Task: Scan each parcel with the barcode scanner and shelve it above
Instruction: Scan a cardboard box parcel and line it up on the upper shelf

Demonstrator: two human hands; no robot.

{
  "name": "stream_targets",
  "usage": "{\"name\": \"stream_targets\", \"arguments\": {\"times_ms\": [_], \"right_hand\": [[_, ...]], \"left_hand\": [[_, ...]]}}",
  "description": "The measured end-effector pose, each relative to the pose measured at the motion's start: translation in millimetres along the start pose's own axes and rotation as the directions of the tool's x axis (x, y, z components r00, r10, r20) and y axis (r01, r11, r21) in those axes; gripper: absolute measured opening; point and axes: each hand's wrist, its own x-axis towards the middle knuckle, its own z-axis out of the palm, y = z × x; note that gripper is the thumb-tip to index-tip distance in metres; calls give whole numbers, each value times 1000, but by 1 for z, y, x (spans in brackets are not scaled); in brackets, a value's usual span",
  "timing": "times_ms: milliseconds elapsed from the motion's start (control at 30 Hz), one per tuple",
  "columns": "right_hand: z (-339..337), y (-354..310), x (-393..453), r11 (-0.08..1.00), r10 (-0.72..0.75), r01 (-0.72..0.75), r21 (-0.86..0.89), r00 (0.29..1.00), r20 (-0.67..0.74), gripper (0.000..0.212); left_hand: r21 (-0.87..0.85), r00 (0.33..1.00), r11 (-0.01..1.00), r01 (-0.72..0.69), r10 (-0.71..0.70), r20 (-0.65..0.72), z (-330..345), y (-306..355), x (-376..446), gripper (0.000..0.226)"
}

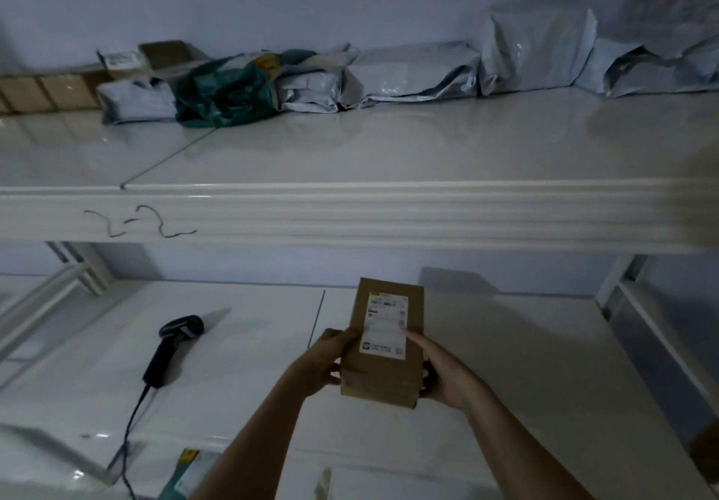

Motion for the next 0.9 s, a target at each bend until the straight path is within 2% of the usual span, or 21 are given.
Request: {"name": "stream_targets", "arguments": {"times_ms": [100, 233, 333, 467, 600, 767, 900], "right_hand": [[40, -11, -1, 998, -22, 23, -64, 1000, 16, 74], [99, -19, -2, 988, -91, 93, -125, 996, 24, 61], [147, -17, -2, 980, -124, 125, -155, 992, 19, 59], [212, 0, -1, 970, -146, 142, -200, 989, -6, 67], [271, 20, 6, 969, -173, 161, -188, 984, -46, 75], [306, 31, 19, 968, -187, 162, -193, 975, -118, 74], [314, 19, 43, 951, -262, 222, -216, 949, -174, 74]], "left_hand": [[-37, 996, 998, -52, 49, -75, -29, 0, -20, 65], [-79, 983, 990, -114, 101, -155, -77, -7, -51, 62], [-77, 965, 982, -170, 150, -215, -115, -16, -75, 55], [21, 918, 978, -208, 203, -341, -169, -43, -107, 43], [15, 878, 960, -281, 264, -398, -222, -68, -126, 34], [-26, 888, 969, -246, 215, -406, -261, -79, -125, 27], [57, 824, 981, -188, 189, -535, -296, -84, -102, 28]]}}
